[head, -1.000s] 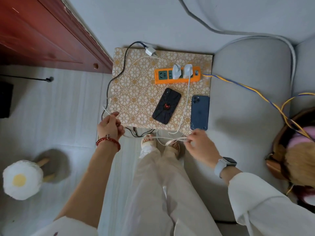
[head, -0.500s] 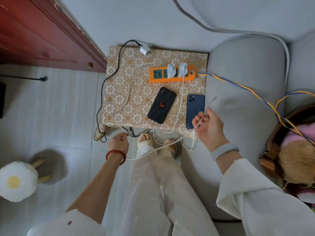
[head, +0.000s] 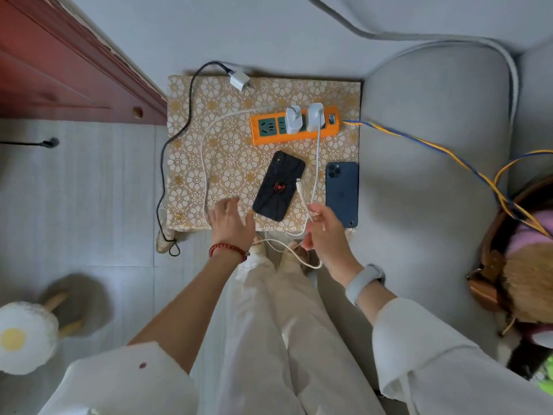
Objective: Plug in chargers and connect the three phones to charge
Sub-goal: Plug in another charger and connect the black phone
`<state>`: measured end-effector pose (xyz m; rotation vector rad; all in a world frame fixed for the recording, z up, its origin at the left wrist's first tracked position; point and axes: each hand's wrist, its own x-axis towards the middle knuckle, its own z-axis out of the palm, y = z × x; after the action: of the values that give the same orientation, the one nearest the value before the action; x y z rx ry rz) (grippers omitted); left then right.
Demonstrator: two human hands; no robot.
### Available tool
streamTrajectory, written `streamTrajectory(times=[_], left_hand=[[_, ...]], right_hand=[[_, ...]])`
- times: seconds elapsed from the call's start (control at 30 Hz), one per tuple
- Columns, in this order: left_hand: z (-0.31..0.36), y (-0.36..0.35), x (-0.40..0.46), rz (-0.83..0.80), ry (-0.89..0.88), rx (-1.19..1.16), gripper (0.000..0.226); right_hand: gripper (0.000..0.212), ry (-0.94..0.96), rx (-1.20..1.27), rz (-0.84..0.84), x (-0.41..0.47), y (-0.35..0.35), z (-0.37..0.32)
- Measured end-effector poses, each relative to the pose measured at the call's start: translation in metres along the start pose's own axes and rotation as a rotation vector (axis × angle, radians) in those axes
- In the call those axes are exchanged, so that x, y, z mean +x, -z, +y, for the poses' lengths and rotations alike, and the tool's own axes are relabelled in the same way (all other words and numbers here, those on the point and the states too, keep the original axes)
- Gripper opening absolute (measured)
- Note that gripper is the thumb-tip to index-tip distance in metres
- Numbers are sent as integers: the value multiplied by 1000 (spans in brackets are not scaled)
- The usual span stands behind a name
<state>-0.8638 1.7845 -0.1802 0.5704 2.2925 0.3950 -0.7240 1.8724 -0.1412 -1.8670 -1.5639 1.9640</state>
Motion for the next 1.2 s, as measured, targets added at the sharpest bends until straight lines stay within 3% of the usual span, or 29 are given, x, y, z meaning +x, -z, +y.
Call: streamTrajectory(times=[0.17, 0.3, 0.5, 0.63, 0.73, 0.87, 1.03, 1.2], left_hand=[[28, -37, 38, -100, -31, 129, 69], [31, -66, 46, -22, -38, 324, 99], [34, -61, 51, -33, -19, 296, 93], [36, -37, 59, -249, 115, 90, 93], [39, -14, 54, -339, 357, -275, 100], [39, 11, 43, -346, 631, -697, 66], [44, 28, 29, -314, 692, -798, 70], [50, 32, 18, -307, 697, -836, 65]], right_hand=[[27, 154, -202, 137, 20, -12, 21], [19, 130, -267, 123, 27, -10, 32], [26, 190, -353, 109, 18, -4, 36], [28, 276, -453, 117, 10, -5, 36], [25, 259, -515, 70, 3, -8, 30], [31, 242, -514, 40, -12, -20, 16], [28, 352, -519, 159, -21, -35, 5], [29, 392, -539, 156, -25, -41, -3]])
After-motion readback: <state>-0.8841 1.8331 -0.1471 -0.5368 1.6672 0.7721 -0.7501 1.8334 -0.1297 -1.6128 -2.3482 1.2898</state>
